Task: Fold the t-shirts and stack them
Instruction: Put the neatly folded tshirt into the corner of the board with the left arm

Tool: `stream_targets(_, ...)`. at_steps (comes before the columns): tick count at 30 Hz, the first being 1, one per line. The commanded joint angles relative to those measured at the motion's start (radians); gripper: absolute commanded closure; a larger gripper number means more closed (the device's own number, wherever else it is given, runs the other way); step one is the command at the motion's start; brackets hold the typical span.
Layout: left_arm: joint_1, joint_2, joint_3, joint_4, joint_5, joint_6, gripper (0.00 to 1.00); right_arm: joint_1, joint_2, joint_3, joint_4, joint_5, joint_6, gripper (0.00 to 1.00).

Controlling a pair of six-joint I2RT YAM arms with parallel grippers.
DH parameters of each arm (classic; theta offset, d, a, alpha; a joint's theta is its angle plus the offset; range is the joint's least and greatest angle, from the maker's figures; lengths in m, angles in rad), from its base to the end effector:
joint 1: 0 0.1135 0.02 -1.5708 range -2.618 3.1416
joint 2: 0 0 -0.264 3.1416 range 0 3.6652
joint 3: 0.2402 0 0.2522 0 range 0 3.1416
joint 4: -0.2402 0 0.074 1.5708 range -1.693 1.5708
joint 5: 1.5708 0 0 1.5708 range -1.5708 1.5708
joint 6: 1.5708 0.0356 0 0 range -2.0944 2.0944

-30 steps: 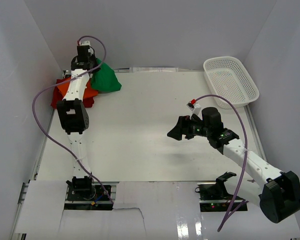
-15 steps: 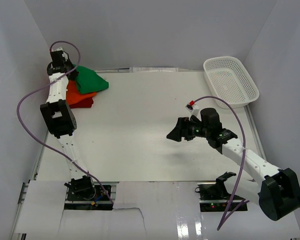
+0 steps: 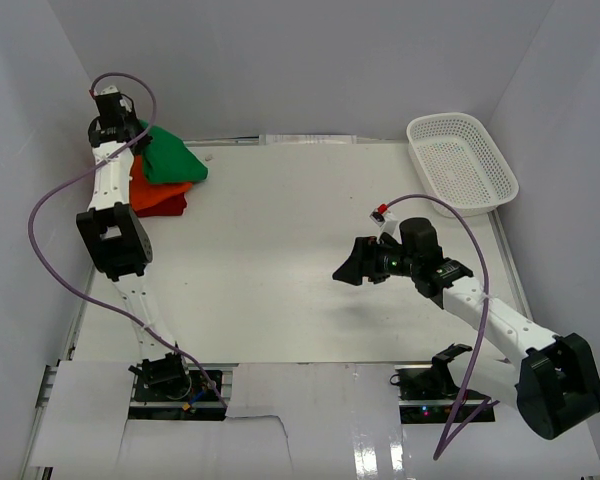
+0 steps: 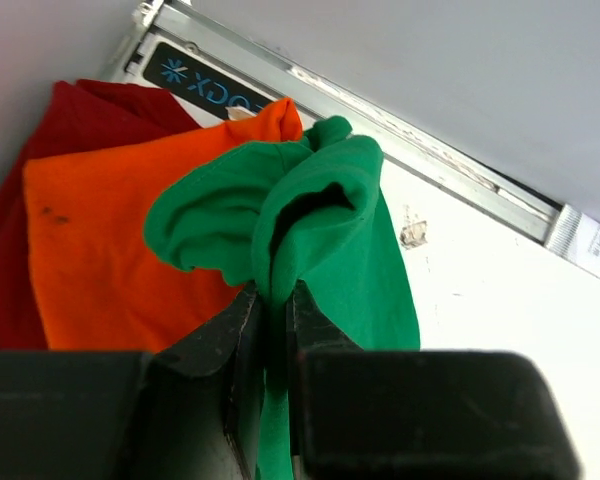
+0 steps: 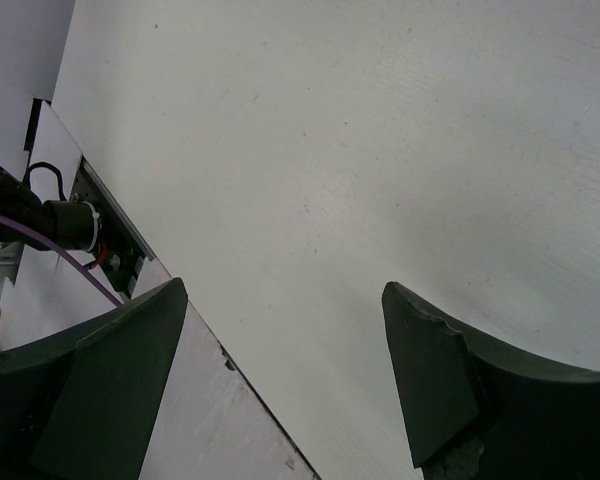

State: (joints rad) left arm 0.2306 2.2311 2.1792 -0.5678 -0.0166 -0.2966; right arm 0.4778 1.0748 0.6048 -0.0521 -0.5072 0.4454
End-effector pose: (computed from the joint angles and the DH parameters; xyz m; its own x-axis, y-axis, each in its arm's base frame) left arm 0.5050 0.1192 0.3056 -0.4701 -0.4105 -0.7813 -0.3964 0.8891 -0.2287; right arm 0.1972 0.1216 0.2358 -0.7339 0.0441 -0.6778 -0.5093 0.6246 0.5920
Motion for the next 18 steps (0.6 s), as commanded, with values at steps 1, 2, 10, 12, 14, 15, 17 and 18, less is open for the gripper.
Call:
stream_targets(1, 0.016, -0.119, 0.028, 0.013, -0.066, 0.004, 1.00, -0.001, 0.008, -0.005, 0.037, -0.025, 0.004, 0.15)
stream_targets(2, 0.018, -0.120, 0.028, 0.006, -0.088, 0.004, 1.00, -0.001, 0.008, -0.004, 0.038, -0.027, 0.003, 0.15)
stream_targets(10, 0.030, -0.128, -0.080, 0.000, -0.233, 0.008, 1.00, 0.001, 0.005, -0.011, 0.040, -0.031, 0.004, 0.15)
stream_targets(12, 0.047, -0.125, -0.101, 0.000, -0.259, 0.005, 1.00, 0.001, 0.005, -0.013, 0.040, -0.034, 0.004, 0.15)
stream_targets(14, 0.052, -0.125, -0.139, 0.012, -0.266, 0.001, 1.00, 0.001, 0.007, -0.017, 0.040, -0.037, 0.007, 0.15)
stream_targets(15, 0.052, -0.122, -0.154, 0.017, -0.299, 0.004, 1.00, 0.001, 0.008, -0.017, 0.040, -0.040, 0.007, 0.15)
stream_targets(17, 0.055, -0.110, -0.177, 0.017, -0.336, 0.004, 1.00, 0.002, 0.019, -0.011, 0.040, -0.050, 0.007, 0.15)
stream_targets(18, 0.059, -0.110, -0.182, 0.020, -0.336, 0.004, 1.00, 0.002, 0.022, -0.011, 0.075, -0.050, 0.009, 0.15)
